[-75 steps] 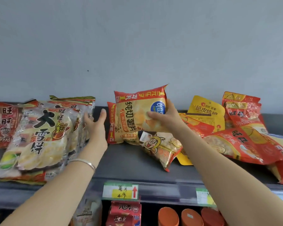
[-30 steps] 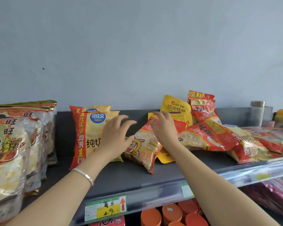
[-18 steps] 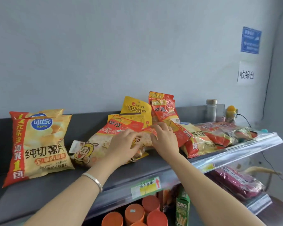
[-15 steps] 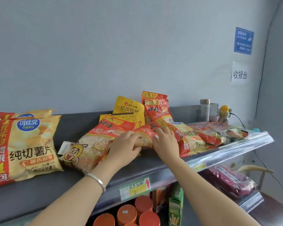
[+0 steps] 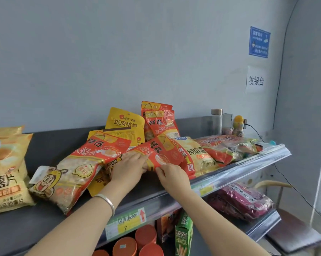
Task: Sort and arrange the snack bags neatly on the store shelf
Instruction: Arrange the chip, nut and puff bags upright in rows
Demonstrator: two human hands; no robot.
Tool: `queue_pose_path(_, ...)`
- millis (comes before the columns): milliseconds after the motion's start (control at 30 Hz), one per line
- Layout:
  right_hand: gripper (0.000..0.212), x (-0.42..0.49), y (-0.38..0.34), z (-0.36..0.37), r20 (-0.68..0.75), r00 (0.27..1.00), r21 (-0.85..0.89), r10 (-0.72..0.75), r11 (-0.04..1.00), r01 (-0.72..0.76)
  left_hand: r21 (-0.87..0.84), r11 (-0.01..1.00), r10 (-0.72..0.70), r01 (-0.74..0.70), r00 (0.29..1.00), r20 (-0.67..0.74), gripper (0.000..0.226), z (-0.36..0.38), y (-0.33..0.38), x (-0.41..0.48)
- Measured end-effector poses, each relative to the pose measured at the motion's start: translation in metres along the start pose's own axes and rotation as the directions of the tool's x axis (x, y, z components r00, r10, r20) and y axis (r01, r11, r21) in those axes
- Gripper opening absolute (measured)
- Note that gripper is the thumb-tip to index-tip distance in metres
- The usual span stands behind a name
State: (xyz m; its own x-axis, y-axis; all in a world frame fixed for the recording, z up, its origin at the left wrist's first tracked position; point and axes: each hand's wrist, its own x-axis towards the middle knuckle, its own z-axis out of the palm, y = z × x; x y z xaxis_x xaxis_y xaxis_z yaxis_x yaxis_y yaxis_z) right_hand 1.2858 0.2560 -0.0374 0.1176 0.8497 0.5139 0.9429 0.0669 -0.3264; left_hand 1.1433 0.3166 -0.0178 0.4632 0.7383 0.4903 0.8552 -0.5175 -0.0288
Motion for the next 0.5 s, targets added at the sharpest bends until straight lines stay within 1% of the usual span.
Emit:
queue_pose_path(67, 0.041, 0.002, -0.007, -0.004, 0.104, 0.99, 0.021, 0.093, 0.995, -0.096, 0.035, 0.999, 0.002, -0.001, 1.0, -0.023, 0.048, -0.001, 0.001, 0.004)
queue_pose_path(100, 0.043, 0.004, -0.011, -0.005, 0.139, 0.981, 0.067, 0.137, 0.987, -0.147, 0.044, 0.999, 0.002, 0.0, 0.998, -0.057, 0.046, -0.002, 0.001, 0.005)
queue_pose_path(167, 0.047, 0.007, -0.019, -0.007, 0.179, 0.964, 0.222, 0.199, 0.946, -0.236, 0.002, 1.0, -0.001, 0.001, 0.988, -0.155, 0.044, -0.008, 0.003, 0.005)
queue_pose_path(200, 0.047, 0.01, -0.022, -0.006, 0.186, 0.957, 0.33, 0.222, 0.904, -0.274, -0.041, 0.999, -0.009, 0.001, 0.981, -0.195, 0.044, -0.011, 0.004, 0.005)
queue_pose_path(233, 0.047, 0.016, -0.025, -0.005, 0.183, 0.951, 0.45, 0.248, 0.839, -0.305, -0.097, 0.995, -0.029, 0.007, 0.973, -0.227, 0.042, -0.016, 0.005, 0.004)
queue_pose_path(267, 0.049, 0.022, -0.029, -0.003, 0.179, 0.942, 0.576, 0.285, 0.746, -0.335, -0.169, 0.985, -0.057, 0.014, 0.966, -0.253, 0.04, -0.021, 0.007, 0.005)
queue_pose_path(300, 0.053, 0.028, -0.031, -0.001, 0.18, 0.928, 0.689, 0.325, 0.632, -0.355, -0.247, 0.969, -0.086, 0.015, 0.956, -0.281, 0.038, -0.026, 0.01, 0.005)
queue_pose_path(367, 0.06, 0.041, -0.033, 0.003, 0.216, 0.886, 0.836, 0.409, 0.391, -0.384, -0.361, 0.932, -0.088, -0.029, 0.948, -0.304, 0.034, -0.033, 0.017, 0.007)
queue_pose_path(400, 0.057, 0.048, -0.03, 0.004, 0.233, 0.866, 0.872, 0.443, 0.299, -0.388, -0.401, 0.914, -0.058, -0.063, 0.957, -0.283, 0.034, -0.034, 0.018, 0.008)
queue_pose_path(433, 0.046, 0.054, -0.026, 0.003, 0.238, 0.854, 0.894, 0.463, 0.239, -0.379, -0.439, 0.893, -0.013, -0.096, 0.971, -0.239, 0.036, -0.034, 0.018, 0.009)
queue_pose_path(467, 0.034, 0.06, -0.021, 0.001, 0.232, 0.845, 0.9, 0.481, 0.223, -0.374, -0.478, 0.869, 0.042, -0.126, 0.982, -0.182, 0.04, -0.031, 0.017, 0.011)
queue_pose_path(500, 0.024, 0.065, -0.018, -0.002, 0.211, 0.845, 0.897, 0.492, 0.247, -0.368, -0.503, 0.851, 0.102, -0.152, 0.987, -0.126, 0.048, -0.025, 0.014, 0.012)
